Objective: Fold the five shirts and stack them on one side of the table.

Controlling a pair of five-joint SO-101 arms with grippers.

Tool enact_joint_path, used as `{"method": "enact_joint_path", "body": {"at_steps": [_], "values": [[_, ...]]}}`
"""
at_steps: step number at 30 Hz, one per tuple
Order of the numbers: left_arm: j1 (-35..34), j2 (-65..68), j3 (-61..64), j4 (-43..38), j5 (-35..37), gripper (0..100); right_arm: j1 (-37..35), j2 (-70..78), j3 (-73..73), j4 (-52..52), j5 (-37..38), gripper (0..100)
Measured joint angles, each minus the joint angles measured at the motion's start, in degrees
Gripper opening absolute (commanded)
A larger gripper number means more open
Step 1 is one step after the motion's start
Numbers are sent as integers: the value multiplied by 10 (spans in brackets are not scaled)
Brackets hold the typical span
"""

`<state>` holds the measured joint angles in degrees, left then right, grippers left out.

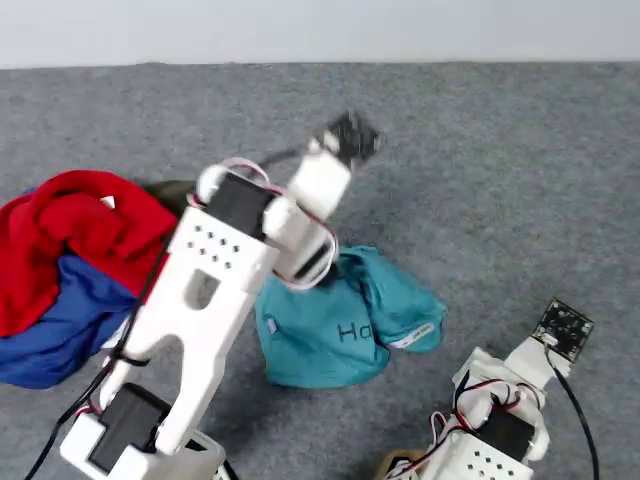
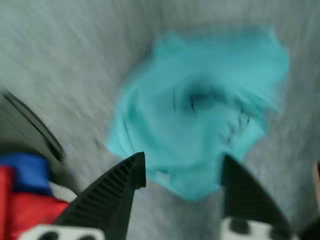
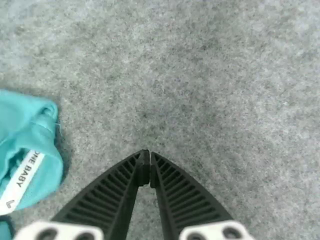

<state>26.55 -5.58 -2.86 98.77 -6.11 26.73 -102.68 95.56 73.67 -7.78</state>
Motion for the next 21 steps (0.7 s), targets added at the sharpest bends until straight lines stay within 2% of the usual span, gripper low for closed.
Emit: {"method": "enact_joint_path", "body": {"at_steps": [4, 7, 13, 21], "values": [[0, 0, 45, -12, -2, 260, 0, 0, 0, 0, 0, 10], [-27, 0, 52, -13, -6, 260, 0, 0, 0, 0, 0, 10], [-135, 29, 105, -71, -7, 260, 0, 0, 0, 0, 0, 10], [-270, 218, 135, -164, -9, 202, 0, 0, 0, 0, 0, 10]]}}
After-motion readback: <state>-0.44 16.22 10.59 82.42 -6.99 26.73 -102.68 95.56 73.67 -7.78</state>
